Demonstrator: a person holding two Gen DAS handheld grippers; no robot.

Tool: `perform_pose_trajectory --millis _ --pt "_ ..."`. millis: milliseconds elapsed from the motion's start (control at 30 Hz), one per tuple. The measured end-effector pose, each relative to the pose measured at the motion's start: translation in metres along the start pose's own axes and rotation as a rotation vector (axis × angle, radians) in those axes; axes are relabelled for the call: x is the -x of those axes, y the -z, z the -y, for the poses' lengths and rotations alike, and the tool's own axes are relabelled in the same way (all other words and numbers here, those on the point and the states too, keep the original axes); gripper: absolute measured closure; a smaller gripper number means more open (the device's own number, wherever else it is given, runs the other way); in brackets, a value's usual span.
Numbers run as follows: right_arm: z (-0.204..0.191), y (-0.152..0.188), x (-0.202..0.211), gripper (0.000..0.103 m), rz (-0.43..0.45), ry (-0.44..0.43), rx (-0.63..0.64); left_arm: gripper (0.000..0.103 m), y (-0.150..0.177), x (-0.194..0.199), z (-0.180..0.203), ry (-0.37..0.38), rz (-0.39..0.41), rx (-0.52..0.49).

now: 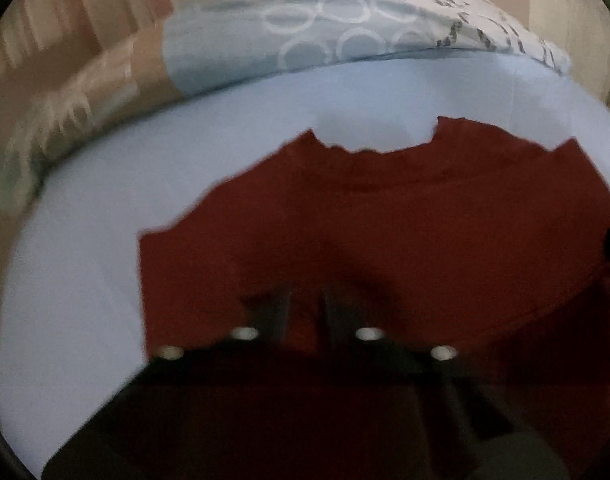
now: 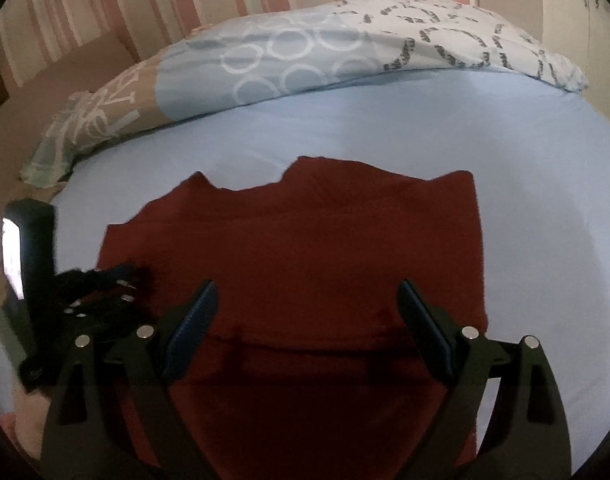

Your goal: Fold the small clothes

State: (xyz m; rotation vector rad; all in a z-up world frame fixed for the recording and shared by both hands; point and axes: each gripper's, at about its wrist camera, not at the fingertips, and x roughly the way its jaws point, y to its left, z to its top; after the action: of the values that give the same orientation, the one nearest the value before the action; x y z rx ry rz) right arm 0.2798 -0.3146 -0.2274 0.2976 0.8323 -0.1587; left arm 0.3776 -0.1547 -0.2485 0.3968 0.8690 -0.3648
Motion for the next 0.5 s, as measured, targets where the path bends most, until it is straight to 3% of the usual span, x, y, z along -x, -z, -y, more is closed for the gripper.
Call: perform_pose_trajectory --millis 133,233,367,500 --pt "0.003 -0.005 -0.001 0.013 0.025 0.027 -0.003 0.094 -0.003 0.019 -0.002 -0.052 0.103 -0.048" --pt "0.007 -0.009 -0.004 0.012 0.032 0.043 -0.008 0.094 -0.009 0.03 -0.03 -0.054 0.151 0.0" --pt "0.007 -0.011 -0.026 0.005 0.003 0.094 0.022 0.095 -0.006 0.019 -0.072 -0.089 0.124 0.061" --pt "0.014 -0.002 -0.052 0.004 -0.056 0.16 0.041 0.095 0.012 0.002 -0.094 -0.049 0.064 0.117"
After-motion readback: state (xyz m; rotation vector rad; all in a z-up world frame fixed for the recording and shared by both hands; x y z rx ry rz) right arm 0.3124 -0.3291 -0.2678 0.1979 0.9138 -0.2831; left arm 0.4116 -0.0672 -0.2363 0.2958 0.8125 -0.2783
